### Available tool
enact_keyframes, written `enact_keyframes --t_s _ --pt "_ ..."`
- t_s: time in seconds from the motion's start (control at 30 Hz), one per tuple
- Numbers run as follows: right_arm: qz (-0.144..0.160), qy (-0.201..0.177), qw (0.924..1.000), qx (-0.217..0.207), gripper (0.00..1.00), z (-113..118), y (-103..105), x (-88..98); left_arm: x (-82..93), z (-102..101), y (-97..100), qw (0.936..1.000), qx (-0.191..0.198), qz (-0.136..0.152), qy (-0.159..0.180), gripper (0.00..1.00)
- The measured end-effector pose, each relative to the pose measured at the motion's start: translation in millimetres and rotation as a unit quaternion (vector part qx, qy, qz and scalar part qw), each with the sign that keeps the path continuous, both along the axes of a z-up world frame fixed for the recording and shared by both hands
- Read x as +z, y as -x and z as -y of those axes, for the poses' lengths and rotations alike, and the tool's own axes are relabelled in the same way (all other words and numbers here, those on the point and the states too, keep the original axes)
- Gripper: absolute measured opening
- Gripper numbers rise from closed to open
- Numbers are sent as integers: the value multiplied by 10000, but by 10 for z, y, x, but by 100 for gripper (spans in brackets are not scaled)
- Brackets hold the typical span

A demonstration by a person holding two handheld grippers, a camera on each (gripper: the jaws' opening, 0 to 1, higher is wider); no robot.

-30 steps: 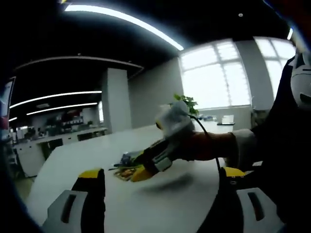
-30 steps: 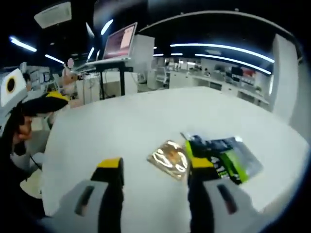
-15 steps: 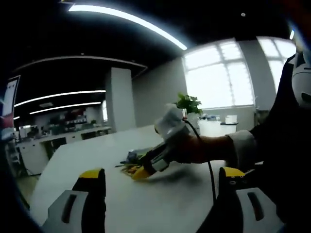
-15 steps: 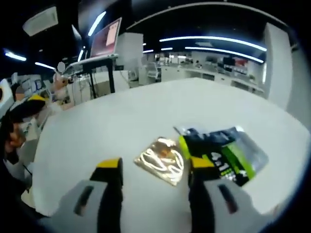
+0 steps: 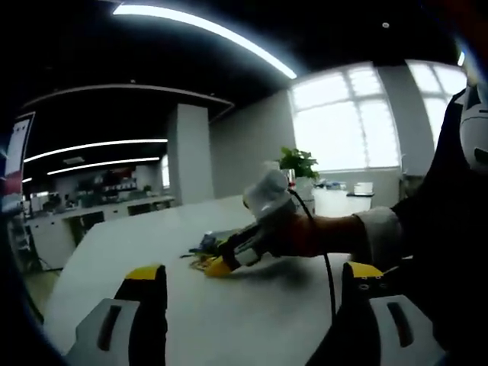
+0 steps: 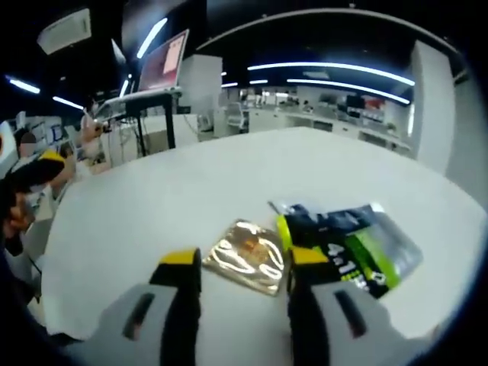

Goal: Arrange the skincare products in the storage area until every visible bottle or jar stands upright without overlapping.

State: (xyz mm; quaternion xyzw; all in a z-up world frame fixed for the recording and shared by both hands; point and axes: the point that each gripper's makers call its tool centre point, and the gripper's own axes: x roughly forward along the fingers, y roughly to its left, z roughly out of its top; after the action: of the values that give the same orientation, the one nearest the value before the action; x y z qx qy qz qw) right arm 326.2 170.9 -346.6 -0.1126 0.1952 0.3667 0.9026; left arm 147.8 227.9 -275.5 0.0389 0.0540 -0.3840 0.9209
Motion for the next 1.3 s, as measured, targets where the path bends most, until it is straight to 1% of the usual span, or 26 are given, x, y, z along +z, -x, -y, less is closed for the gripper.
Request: enact_keyframes --t_s 0.3,0.5,0.6,0.63,0.7,0.77,0.87,1.03,1.13,1.2,1.3 --pt "-24 19 10000 5 40 20 39 -7 -20 16 6 9999 -33 -43 90 96" --pt "-19 84 9999 85 35 27 106 -2 -32 -8 -1 9999 6 -50 113 96" --pt "71 158 9997 174 33 8 144 6 -29 -19 -5 9999 32 -49 133 96" --pt "88 147 9997 194 31 -2 153 4 -30 -22 -6 9999 34 -45 134 96" --pt "17 2 9997 258 30 -45 181 1 -36 -27 -9 9999 46 -56 133 96" --pt "76 50 9997 225 30 -38 165 8 -43 -28 -10 9999 43 -60 127 96" --pt "-4 38 9999 137 32 -10 143 8 -55 -15 -13 9999 32 -82 135 96" --pt "-61 14 9999 105 31 10 128 10 -67 13 -1 9999 -14 -83 98 96" --pt "-146 59 9997 182 29 -5 120 12 -47 21 12 9998 -53 -81 157 95" --pt "-189 72 9995 262 26 -31 132 5 -36 16 14 9998 -46 -71 176 95" --pt "-190 78 9993 297 25 -46 131 2 -32 1 17 9998 -24 -63 172 95"
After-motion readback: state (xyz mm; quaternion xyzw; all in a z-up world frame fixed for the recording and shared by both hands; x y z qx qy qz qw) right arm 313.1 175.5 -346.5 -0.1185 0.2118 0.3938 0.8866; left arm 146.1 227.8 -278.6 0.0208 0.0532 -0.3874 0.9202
